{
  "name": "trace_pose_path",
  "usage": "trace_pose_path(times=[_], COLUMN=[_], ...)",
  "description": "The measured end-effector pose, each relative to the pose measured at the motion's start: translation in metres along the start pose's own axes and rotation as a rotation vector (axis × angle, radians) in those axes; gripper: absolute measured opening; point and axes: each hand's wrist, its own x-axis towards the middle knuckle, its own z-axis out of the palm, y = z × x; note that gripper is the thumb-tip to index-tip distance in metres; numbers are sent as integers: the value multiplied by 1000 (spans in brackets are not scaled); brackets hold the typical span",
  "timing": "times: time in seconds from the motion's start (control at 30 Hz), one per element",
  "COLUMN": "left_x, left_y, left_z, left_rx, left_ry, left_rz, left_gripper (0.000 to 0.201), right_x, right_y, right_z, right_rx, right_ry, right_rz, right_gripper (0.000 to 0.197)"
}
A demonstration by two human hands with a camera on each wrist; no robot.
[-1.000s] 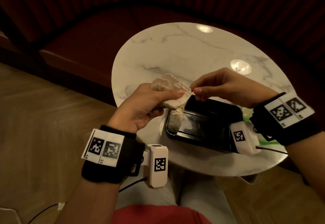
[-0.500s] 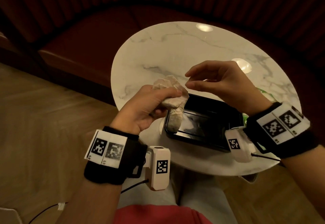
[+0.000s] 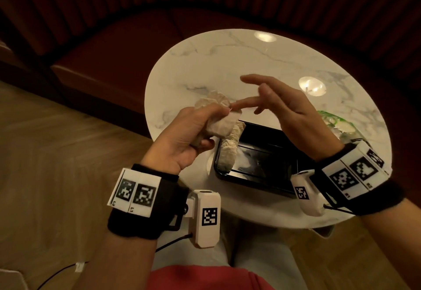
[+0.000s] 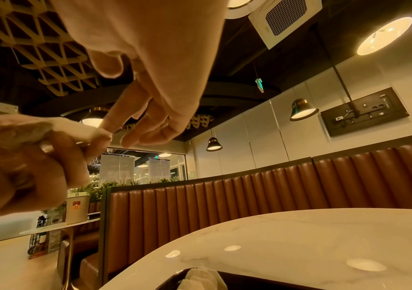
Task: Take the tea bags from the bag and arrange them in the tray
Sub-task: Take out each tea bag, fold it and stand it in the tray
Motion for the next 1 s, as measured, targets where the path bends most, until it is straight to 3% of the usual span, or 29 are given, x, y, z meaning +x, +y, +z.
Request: trace_pose_path(times=[0.1, 0.17, 0.37, 0.5, 0.67, 0.87, 1.0], left_x=[-1, -2, -2, -2, -2, 1, 5], left_y=[3, 4, -1, -2, -2, -5, -9], left_z=[1, 0, 1, 2, 2, -1, -8], left_rx=[-20, -14, 47, 54, 104, 145, 153], left_ry=[-42, -71, 6, 1, 4, -19, 11], left_rz=[-5, -6, 36, 50, 79, 108, 111], left_gripper=[20, 24, 10, 20, 16, 12, 6], right_x=[0, 0, 4, 8, 9, 13, 14], right_y=[-1, -2, -7, -4, -2, 4, 5], right_z=[-1, -2, -2, -3, 2, 5, 1], right_rx=[37, 53, 92, 142, 81, -50, 15], right_ry=[18, 18, 0, 55, -84, 47, 130], right_rz=[-14, -24, -49, -1, 126, 83, 62], right_gripper=[43, 44, 35, 22, 22, 12, 10])
